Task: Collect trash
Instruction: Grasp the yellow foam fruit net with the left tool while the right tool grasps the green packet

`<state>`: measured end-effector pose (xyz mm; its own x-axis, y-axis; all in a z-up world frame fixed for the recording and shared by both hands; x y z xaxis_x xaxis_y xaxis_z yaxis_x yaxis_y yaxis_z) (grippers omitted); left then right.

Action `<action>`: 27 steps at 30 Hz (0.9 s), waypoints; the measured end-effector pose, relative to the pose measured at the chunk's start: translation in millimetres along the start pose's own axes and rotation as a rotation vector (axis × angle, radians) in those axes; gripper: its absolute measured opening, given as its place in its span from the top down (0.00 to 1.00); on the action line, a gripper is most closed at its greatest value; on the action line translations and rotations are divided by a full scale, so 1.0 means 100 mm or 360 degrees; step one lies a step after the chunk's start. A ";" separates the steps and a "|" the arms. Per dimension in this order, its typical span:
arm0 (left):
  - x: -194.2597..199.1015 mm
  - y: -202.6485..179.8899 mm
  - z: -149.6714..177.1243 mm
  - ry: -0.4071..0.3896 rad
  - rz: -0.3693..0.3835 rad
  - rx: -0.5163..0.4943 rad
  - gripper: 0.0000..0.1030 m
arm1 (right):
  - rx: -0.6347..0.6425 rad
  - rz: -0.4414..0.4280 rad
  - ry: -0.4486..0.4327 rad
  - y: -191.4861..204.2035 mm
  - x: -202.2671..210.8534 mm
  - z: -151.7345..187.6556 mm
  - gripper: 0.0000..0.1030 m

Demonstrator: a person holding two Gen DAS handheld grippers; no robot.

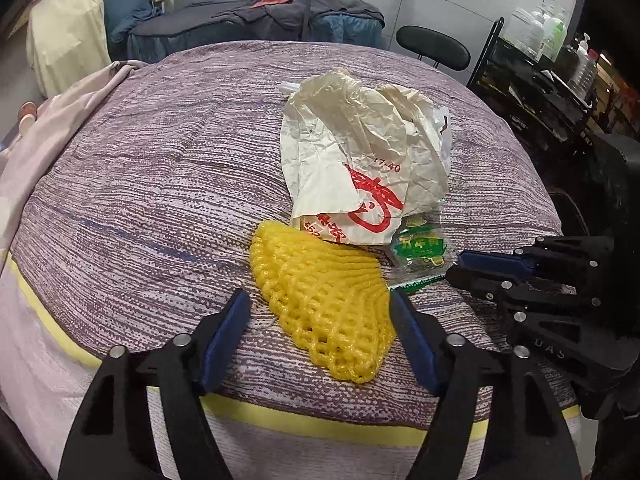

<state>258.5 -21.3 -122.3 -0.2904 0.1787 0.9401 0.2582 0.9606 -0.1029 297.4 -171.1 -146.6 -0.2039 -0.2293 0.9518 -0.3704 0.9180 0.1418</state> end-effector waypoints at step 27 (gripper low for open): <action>0.50 0.29 0.48 -0.0253 0.0015 0.0221 0.82 | -0.0012 0.0104 0.0225 0.23 -0.36 -0.51 0.30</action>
<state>206.8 25.5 -94.0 -0.4329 0.2084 0.8770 0.1351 0.9769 -0.1654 342.0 -124.9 -163.9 -0.0976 -0.1218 0.9877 -0.3536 0.9320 0.0800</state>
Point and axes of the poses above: each gripper's, at about its wrist camera, not at the fingertips, and x roughly against the way its jaws point, y to its left, z to its underside, the point moved 3 cm from there along -x, roughly the way its jaws point, and after that the axes turned 13 degrees about y, right-handed, at the moved point
